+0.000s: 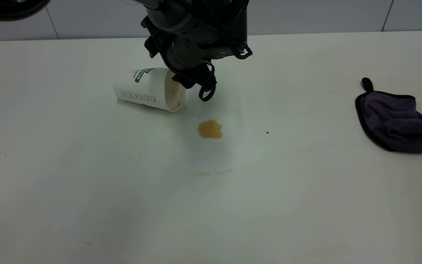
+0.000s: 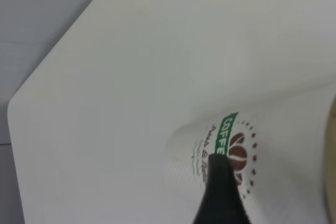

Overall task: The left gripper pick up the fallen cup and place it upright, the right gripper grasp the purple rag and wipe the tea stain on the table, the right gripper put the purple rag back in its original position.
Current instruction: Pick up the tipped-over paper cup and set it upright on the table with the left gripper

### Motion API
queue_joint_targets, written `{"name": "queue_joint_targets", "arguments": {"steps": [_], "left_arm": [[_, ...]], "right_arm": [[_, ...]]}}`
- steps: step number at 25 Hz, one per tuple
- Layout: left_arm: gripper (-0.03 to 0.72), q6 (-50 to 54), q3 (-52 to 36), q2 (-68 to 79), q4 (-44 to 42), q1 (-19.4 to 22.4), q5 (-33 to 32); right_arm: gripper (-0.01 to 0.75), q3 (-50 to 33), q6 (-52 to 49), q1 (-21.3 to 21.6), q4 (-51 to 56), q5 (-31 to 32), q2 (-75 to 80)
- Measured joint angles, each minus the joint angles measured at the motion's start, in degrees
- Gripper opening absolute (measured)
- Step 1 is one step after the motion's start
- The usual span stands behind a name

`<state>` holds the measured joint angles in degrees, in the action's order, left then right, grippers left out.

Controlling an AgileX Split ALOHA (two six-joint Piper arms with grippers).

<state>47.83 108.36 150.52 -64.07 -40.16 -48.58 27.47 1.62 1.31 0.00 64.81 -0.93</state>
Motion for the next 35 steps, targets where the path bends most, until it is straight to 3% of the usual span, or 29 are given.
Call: {"name": "queue_joint_targets", "arguments": {"steps": [7,10,14,18,20,23,29,35], "left_arm": [[0.590,-0.05,0.00,1.64,0.00,1.44,-0.70],[0.548,-0.45,0.00,2.33,-0.24,1.96,-1.32],[0.358,-1.11,0.00,2.57,-2.14,2.31,-1.74],[0.057,-3.12,0.00,2.57,-3.69,2.43,-4.12],[-0.009,-5.05,0.00,1.82,-4.56,2.49,-5.24],[-0.019,-8.63,0.00,-1.54,-2.46,2.44,-4.62],[-0.018,-25.74,0.00,-15.75,12.35,4.08,-2.86],[-0.019,-46.26,0.00,-24.89,42.80,12.71,-3.67]], "right_arm": [[0.242,0.00,0.00,0.00,0.00,0.00,0.00],[0.242,0.00,0.00,0.00,0.00,0.00,0.00],[0.242,0.00,0.00,0.00,0.00,0.00,0.00],[0.242,0.00,0.00,0.00,0.00,0.00,0.00],[0.242,0.00,0.00,0.00,0.00,0.00,0.00],[0.242,0.00,0.00,0.00,0.00,0.00,0.00],[0.242,0.00,0.00,0.00,0.00,0.00,0.00],[0.242,0.00,0.00,0.00,0.00,0.00,0.00]]}}
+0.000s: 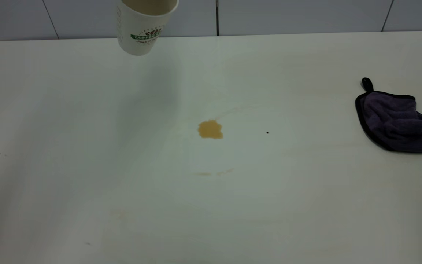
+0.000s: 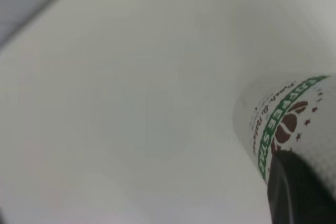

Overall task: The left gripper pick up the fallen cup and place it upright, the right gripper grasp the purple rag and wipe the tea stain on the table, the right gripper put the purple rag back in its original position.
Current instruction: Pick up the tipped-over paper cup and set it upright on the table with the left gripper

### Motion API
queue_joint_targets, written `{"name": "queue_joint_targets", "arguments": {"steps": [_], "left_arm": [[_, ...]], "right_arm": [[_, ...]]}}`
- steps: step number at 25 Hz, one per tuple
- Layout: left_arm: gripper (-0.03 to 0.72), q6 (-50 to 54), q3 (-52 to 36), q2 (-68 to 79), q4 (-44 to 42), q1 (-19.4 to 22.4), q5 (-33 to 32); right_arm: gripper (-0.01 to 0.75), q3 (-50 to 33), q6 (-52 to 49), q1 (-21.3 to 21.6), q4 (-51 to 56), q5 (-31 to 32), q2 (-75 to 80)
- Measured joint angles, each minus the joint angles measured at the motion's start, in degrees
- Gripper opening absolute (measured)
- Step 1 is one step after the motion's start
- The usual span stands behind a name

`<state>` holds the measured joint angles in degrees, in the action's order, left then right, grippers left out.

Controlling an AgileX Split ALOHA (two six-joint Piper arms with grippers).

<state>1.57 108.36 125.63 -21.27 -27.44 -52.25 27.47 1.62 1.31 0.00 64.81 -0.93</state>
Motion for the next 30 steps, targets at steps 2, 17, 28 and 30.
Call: {"name": "queue_joint_targets", "arguments": {"steps": [2,17,28,30], "left_arm": [[-0.019,-3.89,0.00,-0.45,7.82,3.58,-0.27],[-0.016,-7.32,0.00,10.35,25.50,13.75,7.05],[0.008,-7.08,0.00,13.64,25.94,13.75,9.98],[0.023,-7.08,0.00,13.71,25.94,13.75,9.98]], "right_arm": [[0.242,0.00,0.00,0.00,0.00,0.00,0.00],[0.242,0.00,0.00,0.00,0.00,0.00,0.00],[0.242,0.00,0.00,0.00,0.00,0.00,0.00],[0.242,0.00,0.00,0.00,0.00,0.00,0.00]]}}
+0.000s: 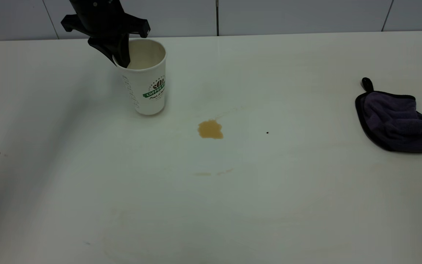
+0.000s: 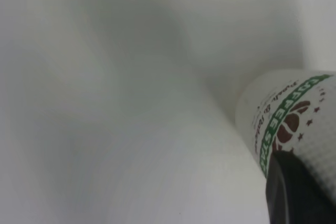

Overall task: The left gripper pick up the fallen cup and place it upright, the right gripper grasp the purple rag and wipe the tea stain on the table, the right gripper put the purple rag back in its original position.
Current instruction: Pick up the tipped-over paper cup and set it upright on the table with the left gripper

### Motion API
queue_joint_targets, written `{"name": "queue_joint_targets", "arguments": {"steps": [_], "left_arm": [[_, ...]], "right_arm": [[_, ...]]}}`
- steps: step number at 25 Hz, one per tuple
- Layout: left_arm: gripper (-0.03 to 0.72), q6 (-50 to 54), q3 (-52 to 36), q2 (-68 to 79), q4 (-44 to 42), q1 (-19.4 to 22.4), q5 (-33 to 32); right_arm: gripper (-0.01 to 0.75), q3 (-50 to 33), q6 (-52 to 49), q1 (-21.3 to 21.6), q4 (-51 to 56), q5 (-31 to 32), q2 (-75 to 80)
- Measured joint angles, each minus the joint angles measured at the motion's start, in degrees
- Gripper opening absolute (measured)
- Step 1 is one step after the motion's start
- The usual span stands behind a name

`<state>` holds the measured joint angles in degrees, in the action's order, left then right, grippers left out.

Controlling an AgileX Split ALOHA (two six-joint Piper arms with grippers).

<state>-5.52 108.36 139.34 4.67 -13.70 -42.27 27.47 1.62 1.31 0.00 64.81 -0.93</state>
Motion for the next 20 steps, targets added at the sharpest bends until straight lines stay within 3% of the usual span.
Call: {"name": "queue_joint_targets", "arguments": {"steps": [6,20], "left_arm": [[0.134,0.00,0.00,0.00,0.00,0.00,0.00],[0.540,3.90,0.00,-0.37,-4.28,0.00,-3.08]], "right_arm": [[0.242,0.00,0.00,0.00,0.00,0.00,0.00],[0.242,0.00,0.00,0.00,0.00,0.00,0.00]]}}
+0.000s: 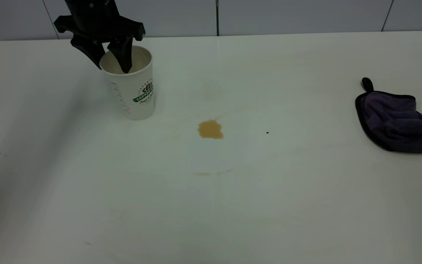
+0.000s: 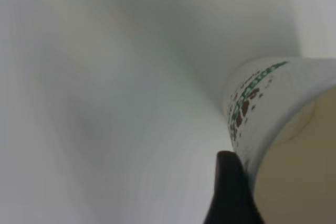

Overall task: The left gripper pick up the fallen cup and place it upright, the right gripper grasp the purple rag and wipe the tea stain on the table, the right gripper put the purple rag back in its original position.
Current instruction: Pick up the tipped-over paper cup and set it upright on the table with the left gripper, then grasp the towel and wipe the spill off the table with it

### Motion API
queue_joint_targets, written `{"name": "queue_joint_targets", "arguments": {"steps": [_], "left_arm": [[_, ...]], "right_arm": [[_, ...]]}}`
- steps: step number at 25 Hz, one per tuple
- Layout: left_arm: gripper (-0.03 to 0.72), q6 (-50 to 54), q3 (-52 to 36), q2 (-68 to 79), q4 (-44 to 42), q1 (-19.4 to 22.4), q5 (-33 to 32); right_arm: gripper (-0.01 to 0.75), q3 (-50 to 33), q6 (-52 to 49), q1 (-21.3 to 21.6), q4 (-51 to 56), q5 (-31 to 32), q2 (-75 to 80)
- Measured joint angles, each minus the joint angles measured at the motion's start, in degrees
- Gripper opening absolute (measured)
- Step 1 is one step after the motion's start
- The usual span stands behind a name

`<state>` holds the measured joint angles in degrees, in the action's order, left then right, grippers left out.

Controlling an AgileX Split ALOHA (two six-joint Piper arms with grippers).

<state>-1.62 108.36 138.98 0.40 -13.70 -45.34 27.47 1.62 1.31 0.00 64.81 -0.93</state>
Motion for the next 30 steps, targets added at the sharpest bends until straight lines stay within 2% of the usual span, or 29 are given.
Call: {"name": "queue_joint_targets", "arguments": {"steps": [2,5,11,18,25,30], "left_arm": [[0.589,0.23,0.00,-1.29,-1.19,0.00,-1.29],[0.614,0.39,0.00,-5.68,-1.83,0.00,-2.90],[0.598,0.53,0.00,-15.86,-2.31,0.00,-8.78],[0.586,0.44,0.00,-29.47,-5.06,0.00,-21.41],[0.586,0.62,-0.43,-40.15,-10.99,0.00,-21.41],[0.586,0.57,-10.22,-51.20,-8.48,-0.05,-21.41]], "right_arm": [[0.242,0.00,0.00,0.00,0.00,0.00,0.00],[0.242,0.00,0.00,0.00,0.00,0.00,0.00],[0.242,0.00,0.00,0.00,0.00,0.00,0.00],[0.242,0.00,0.00,0.00,0.00,0.00,0.00],[0.242,0.00,0.00,0.00,0.00,0.00,0.00],[0.242,0.00,0.00,0.00,0.00,0.00,0.00]]}}
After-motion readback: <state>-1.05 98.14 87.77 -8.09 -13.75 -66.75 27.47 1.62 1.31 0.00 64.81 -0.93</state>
